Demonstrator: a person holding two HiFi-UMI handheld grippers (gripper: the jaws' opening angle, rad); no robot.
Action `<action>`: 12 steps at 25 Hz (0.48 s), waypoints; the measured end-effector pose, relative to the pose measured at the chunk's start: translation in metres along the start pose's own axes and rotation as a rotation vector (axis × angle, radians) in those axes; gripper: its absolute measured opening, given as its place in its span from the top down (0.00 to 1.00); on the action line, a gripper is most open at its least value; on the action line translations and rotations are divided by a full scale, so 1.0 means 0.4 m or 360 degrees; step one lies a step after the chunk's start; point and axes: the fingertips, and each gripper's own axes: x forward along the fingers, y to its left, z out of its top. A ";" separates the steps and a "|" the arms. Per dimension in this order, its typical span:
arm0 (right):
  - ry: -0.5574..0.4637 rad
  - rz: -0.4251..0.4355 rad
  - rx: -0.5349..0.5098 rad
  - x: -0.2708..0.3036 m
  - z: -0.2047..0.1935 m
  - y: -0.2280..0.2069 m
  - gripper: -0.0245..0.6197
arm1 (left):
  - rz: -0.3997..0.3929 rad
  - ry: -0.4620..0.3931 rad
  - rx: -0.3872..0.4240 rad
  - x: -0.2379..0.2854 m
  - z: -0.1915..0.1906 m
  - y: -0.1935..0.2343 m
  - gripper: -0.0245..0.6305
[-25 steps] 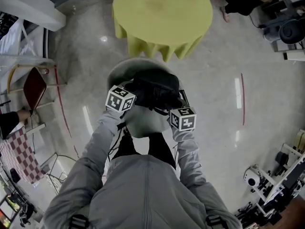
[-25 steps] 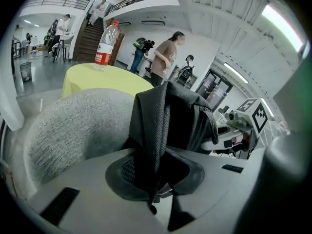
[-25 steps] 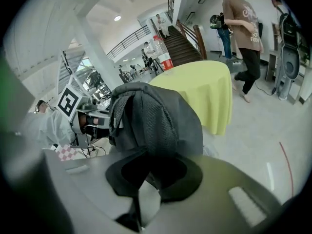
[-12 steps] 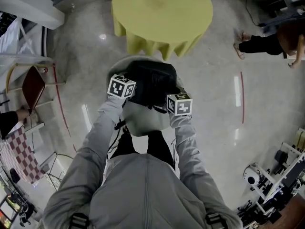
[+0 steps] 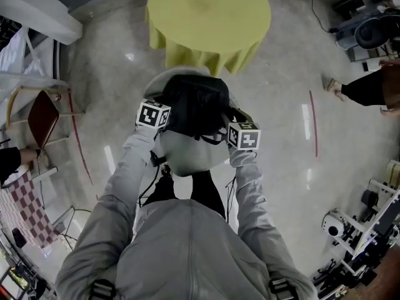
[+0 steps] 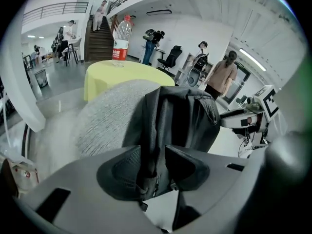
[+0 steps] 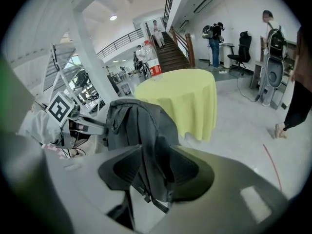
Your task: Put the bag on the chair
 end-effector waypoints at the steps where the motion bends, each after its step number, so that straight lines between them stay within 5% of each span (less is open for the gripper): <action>1: -0.0020 -0.0018 0.0012 -0.022 0.002 0.003 0.68 | -0.0006 -0.0015 -0.0008 -0.021 -0.008 0.004 0.72; 8: -0.0203 -0.0170 0.0037 -0.194 0.015 0.041 0.75 | -0.0081 -0.0223 -0.0011 -0.182 -0.020 0.011 0.74; 12: -0.0325 -0.0285 0.0023 -0.302 0.025 0.073 0.80 | -0.0082 -0.0341 0.0115 -0.286 -0.002 0.007 0.80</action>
